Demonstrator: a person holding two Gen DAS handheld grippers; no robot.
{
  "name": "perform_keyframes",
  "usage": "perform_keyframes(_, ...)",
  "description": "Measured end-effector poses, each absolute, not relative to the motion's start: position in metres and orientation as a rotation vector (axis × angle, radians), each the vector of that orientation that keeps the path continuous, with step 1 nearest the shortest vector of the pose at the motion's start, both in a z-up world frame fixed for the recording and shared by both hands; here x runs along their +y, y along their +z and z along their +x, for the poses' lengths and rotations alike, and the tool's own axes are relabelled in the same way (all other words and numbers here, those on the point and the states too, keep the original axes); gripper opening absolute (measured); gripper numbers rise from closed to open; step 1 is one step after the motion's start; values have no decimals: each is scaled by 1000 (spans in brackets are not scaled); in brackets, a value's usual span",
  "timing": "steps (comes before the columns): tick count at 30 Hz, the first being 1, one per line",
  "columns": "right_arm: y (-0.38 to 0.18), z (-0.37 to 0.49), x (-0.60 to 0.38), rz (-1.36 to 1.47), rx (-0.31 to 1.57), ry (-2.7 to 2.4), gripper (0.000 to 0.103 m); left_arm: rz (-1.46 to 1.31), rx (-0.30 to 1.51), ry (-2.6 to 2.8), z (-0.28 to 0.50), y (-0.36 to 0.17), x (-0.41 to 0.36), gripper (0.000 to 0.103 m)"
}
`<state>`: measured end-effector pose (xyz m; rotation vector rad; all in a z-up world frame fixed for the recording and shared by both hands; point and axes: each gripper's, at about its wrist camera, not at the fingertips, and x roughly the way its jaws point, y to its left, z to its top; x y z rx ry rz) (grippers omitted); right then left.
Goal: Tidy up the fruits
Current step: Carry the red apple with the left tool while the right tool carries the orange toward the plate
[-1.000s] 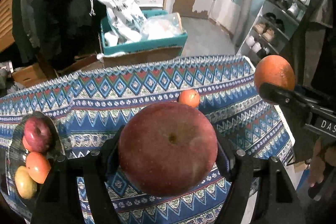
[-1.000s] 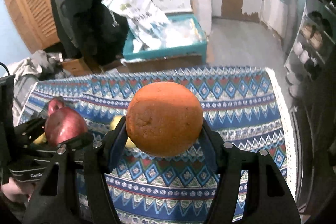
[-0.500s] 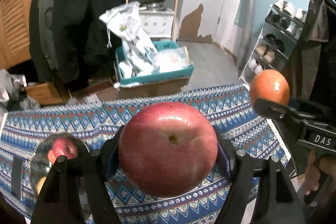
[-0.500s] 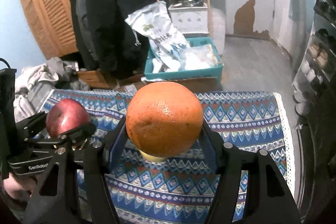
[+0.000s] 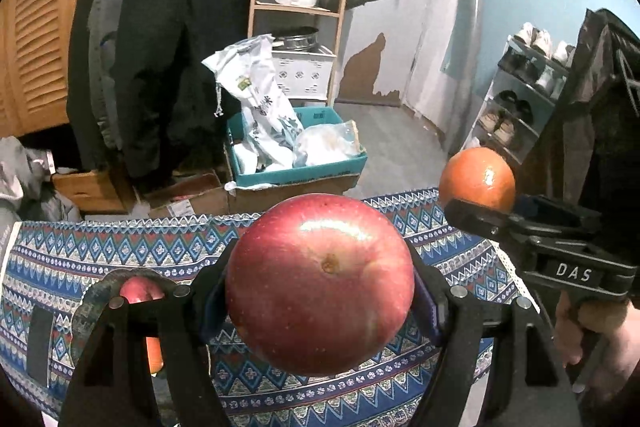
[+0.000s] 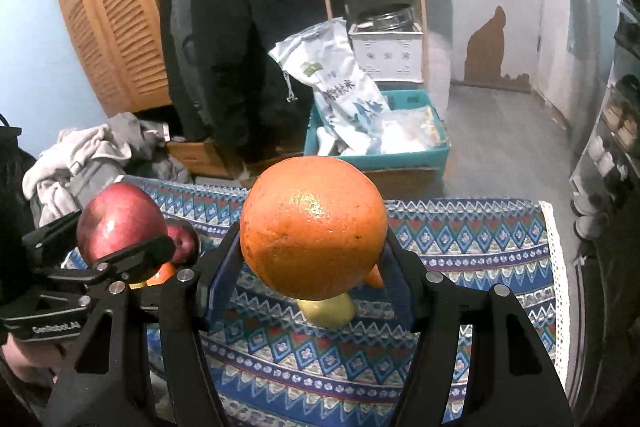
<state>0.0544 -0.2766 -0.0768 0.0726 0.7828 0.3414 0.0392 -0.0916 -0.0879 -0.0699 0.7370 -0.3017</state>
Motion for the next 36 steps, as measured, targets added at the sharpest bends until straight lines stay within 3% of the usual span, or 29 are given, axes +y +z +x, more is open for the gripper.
perform_keyframes(36,-96,90,-104,-57,887,627,64,-232,802,-20,12,-122,76,76)
